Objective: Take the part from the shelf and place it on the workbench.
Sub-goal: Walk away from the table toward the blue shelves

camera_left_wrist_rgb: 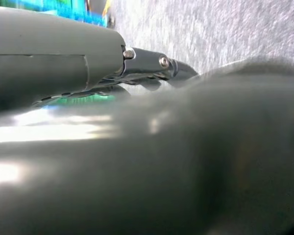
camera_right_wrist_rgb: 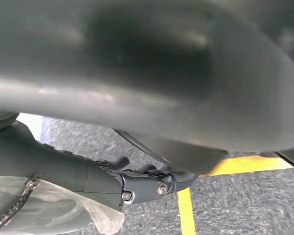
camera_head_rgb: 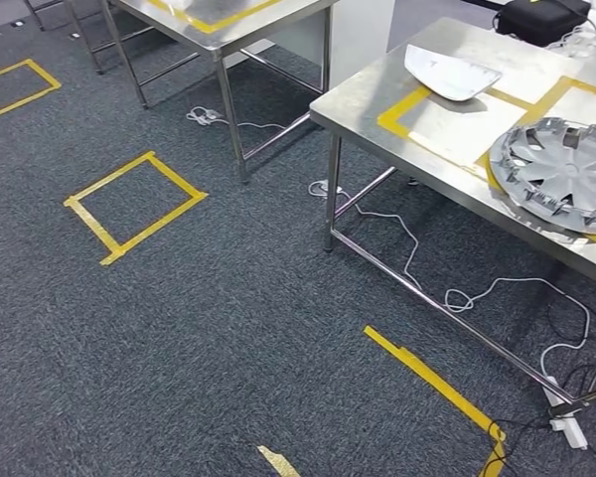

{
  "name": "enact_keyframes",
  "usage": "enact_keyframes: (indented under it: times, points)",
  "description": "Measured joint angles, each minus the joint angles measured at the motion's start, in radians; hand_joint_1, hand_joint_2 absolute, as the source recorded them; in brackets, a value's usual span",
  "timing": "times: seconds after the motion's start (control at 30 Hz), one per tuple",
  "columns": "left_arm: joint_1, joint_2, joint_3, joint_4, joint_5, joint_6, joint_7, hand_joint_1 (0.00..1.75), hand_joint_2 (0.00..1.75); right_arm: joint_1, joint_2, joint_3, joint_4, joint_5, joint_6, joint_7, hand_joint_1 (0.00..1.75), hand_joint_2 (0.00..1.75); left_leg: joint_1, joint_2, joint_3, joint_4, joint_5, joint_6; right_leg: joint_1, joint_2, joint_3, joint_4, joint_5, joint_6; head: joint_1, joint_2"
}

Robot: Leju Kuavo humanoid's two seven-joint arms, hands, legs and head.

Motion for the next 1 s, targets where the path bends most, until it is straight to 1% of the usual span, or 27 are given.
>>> enact_keyframes:
  times: [0.03,0.07,0.13,0.17,0.2,0.23,0.27,0.3,0.37,0.4,0.43,0.5,0.53,0.57,0.6,0.63,0.67,0.7,0.73,0.77,0.8,0.83,0.87,0.9,0.93,0.97,1.0]
  points:
    - [0.000,-0.002,0.010,0.000,0.002,0.000,0.005,0.00,0.00,0.001,0.002,0.002,0.000,0.004,-0.003,0.001,0.00,0.00,0.000,0.012,-0.006,0.010,-0.006,-0.005,0.000,-0.015,0.000,-0.001,0.002,-0.007,-0.002,0.000]
    - [0.000,-0.003,0.018,0.000,0.004,0.002,0.008,0.00,0.00,0.002,0.004,0.004,0.000,0.006,-0.005,0.001,0.00,0.00,-0.001,0.034,-0.017,0.035,-0.023,-0.010,-0.001,-0.030,0.001,-0.003,0.003,-0.013,-0.004,0.000]
    - [-0.001,-0.005,0.033,0.000,0.006,0.006,0.012,0.00,0.00,0.004,0.007,0.006,0.000,0.008,-0.007,0.002,0.00,0.00,-0.002,0.087,-0.063,0.144,-0.086,-0.019,0.002,-0.064,0.003,-0.005,0.001,-0.023,-0.010,0.000]
    - [-0.002,-0.005,0.040,0.000,0.007,0.007,0.012,0.00,0.00,0.006,0.007,0.006,0.000,0.008,-0.008,0.003,0.00,0.00,-0.001,0.098,-0.091,0.212,-0.117,-0.023,0.003,-0.082,0.003,-0.004,0.000,-0.025,-0.010,0.000]
    - [-0.003,-0.006,0.045,0.000,0.008,0.010,0.012,0.00,0.00,0.008,0.007,0.007,0.000,0.008,-0.008,0.003,0.00,0.00,0.000,0.104,-0.110,0.263,-0.135,-0.025,0.005,-0.101,0.003,-0.004,-0.002,-0.026,-0.010,0.000]
    - [-0.004,-0.006,0.050,0.000,0.009,0.012,0.011,0.00,0.00,0.009,0.007,0.007,0.000,0.008,-0.007,0.003,0.00,0.00,0.001,0.107,-0.113,0.282,-0.135,-0.026,0.006,-0.117,0.003,-0.004,-0.003,-0.026,-0.010,0.000]
    - [-0.003,-0.006,0.056,0.000,0.010,0.016,0.009,0.00,0.00,0.009,0.007,0.009,0.000,0.009,-0.008,0.002,0.00,0.00,0.001,0.111,-0.097,0.261,-0.117,-0.025,0.007,-0.132,0.004,-0.004,-0.004,-0.026,-0.010,0.000]
    - [-0.001,-0.007,0.061,0.000,0.011,0.021,0.006,0.00,0.00,0.008,0.007,0.010,0.000,0.009,-0.009,0.000,0.00,0.00,0.002,0.119,-0.065,0.205,-0.085,-0.023,0.007,-0.144,0.007,-0.004,-0.005,-0.025,-0.010,0.000]
    - [0.004,-0.008,0.069,0.000,0.011,0.035,-0.002,0.00,0.00,0.006,0.007,0.013,0.000,0.009,-0.014,-0.003,0.00,0.00,-0.005,0.167,0.004,0.071,-0.038,-0.014,0.011,-0.164,0.010,-0.002,-0.009,-0.020,-0.011,0.000]
    - [0.006,-0.008,0.072,0.000,0.012,0.040,-0.006,0.00,0.00,0.006,0.007,0.014,0.000,0.009,-0.017,-0.005,0.00,0.00,-0.009,0.187,0.024,0.027,-0.029,-0.008,0.014,-0.174,0.011,-0.001,-0.010,-0.016,-0.010,0.000]
    - [0.008,-0.008,0.076,0.000,0.013,0.044,-0.011,0.00,0.00,0.006,0.008,0.014,0.000,0.009,-0.021,-0.008,0.00,0.00,-0.013,0.200,0.030,0.008,-0.031,-0.003,0.017,-0.184,0.010,0.000,-0.012,-0.012,-0.010,0.000]
    - [0.014,-0.009,0.085,0.000,0.019,0.047,-0.016,0.00,0.00,0.004,0.008,0.016,0.000,0.010,-0.025,-0.016,0.00,0.00,-0.014,0.184,0.024,0.004,-0.031,0.009,0.020,-0.204,0.011,0.000,-0.015,-0.003,-0.008,0.000]
    - [0.015,-0.010,0.090,0.000,0.023,0.048,-0.018,0.00,0.00,0.002,0.009,0.018,0.000,0.010,-0.025,-0.019,0.00,0.00,-0.012,0.173,0.024,0.001,-0.029,0.015,0.019,-0.194,0.009,0.005,-0.022,0.003,-0.007,0.000]
    - [0.016,-0.011,0.094,0.001,0.026,0.047,-0.018,0.00,0.00,0.001,0.010,0.020,0.000,0.010,-0.025,-0.020,0.00,0.00,-0.009,0.162,0.023,-0.001,-0.025,0.021,0.017,-0.171,0.001,0.024,-0.037,0.008,-0.005,0.000]
    - [0.015,-0.012,0.099,0.001,0.028,0.046,-0.018,0.00,0.00,0.000,0.011,0.022,0.000,0.010,-0.024,-0.020,0.00,0.00,-0.007,0.150,0.023,-0.004,-0.021,0.027,0.015,-0.141,-0.019,0.066,-0.062,0.013,-0.004,0.000]
    - [0.015,-0.014,0.102,0.001,0.028,0.045,-0.017,0.00,0.00,0.000,0.011,0.023,0.000,0.010,-0.024,-0.020,0.00,0.00,-0.006,0.139,0.020,-0.004,-0.019,0.031,0.013,-0.109,-0.049,0.127,-0.094,0.015,-0.002,0.000]
    - [0.015,-0.015,0.106,0.001,0.029,0.044,-0.017,0.00,0.00,0.000,0.011,0.024,0.000,0.010,-0.023,-0.019,0.00,0.00,-0.007,0.127,0.018,-0.004,-0.018,0.034,0.013,-0.092,-0.085,0.200,-0.125,0.016,-0.002,0.000]
    - [0.015,-0.016,0.109,0.001,0.032,0.043,-0.017,0.00,0.00,0.000,0.011,0.024,0.000,0.010,-0.021,-0.018,0.00,0.00,-0.007,0.114,0.017,-0.004,-0.017,0.036,0.012,-0.086,-0.117,0.261,-0.144,0.017,-0.003,0.000]
    - [0.015,-0.017,0.112,0.001,0.035,0.041,-0.017,0.00,0.00,0.001,0.011,0.024,0.000,0.011,-0.019,-0.016,0.00,0.00,-0.008,0.100,0.017,-0.004,-0.016,0.036,0.012,-0.083,-0.135,0.293,-0.144,0.016,-0.002,0.000]
    - [0.016,-0.017,0.116,0.001,0.039,0.039,-0.018,0.00,0.00,0.002,0.011,0.025,0.000,0.011,-0.017,-0.015,0.00,0.00,-0.008,0.085,0.018,-0.003,-0.016,0.036,0.012,-0.081,-0.137,0.286,-0.124,0.015,-0.002,0.000]
    - [0.016,-0.018,0.120,0.001,0.044,0.037,-0.019,0.00,0.00,0.003,0.011,0.026,0.000,0.011,-0.016,-0.013,0.00,0.00,-0.008,0.071,0.020,-0.003,-0.016,0.035,0.012,-0.075,-0.119,0.239,-0.087,0.013,-0.002,0.000]
    - [0.016,-0.020,0.125,0.001,0.046,0.036,-0.021,0.00,0.00,0.004,0.011,0.027,0.000,0.011,-0.016,-0.014,0.00,0.00,-0.008,0.057,0.022,-0.002,-0.016,0.034,0.010,-0.059,-0.090,0.170,-0.044,0.011,-0.002,0.000]
    - [0.014,-0.021,0.129,0.001,0.047,0.036,-0.022,0.00,0.00,0.005,0.011,0.028,0.000,0.012,-0.015,-0.015,0.00,0.00,-0.009,0.045,0.021,0.000,-0.017,0.031,0.008,-0.037,-0.061,0.102,-0.015,0.008,-0.002,0.000]
    - [0.013,-0.023,0.133,0.001,0.045,0.036,-0.022,0.00,0.00,0.005,0.011,0.029,0.000,0.012,-0.016,-0.016,0.00,0.00,-0.010,0.033,0.019,0.002,-0.018,0.027,0.006,-0.017,-0.036,0.049,0.001,0.006,-0.002,0.000]
    - [0.012,-0.023,0.135,0.001,0.042,0.036,-0.023,0.00,0.00,0.005,0.011,0.030,0.001,0.012,-0.017,-0.017,0.00,0.00,-0.009,0.024,0.014,0.004,-0.017,0.021,0.005,-0.004,-0.022,0.021,0.004,0.003,-0.003,0.000]
    - [0.012,-0.023,0.136,0.001,0.039,0.036,-0.023,0.00,0.00,0.005,0.011,0.030,0.001,0.012,-0.018,-0.019,0.00,0.00,-0.008,0.014,0.009,0.006,-0.015,0.014,0.006,-0.004,-0.016,0.012,0.000,-0.001,-0.003,0.000]
    - [0.012,-0.023,0.137,0.001,0.036,0.036,-0.023,0.00,0.00,0.004,0.012,0.031,0.001,0.013,-0.019,-0.019,0.00,0.00,-0.006,0.003,0.005,0.006,-0.013,0.008,0.007,-0.014,-0.013,0.008,-0.001,-0.006,-0.004,0.000]
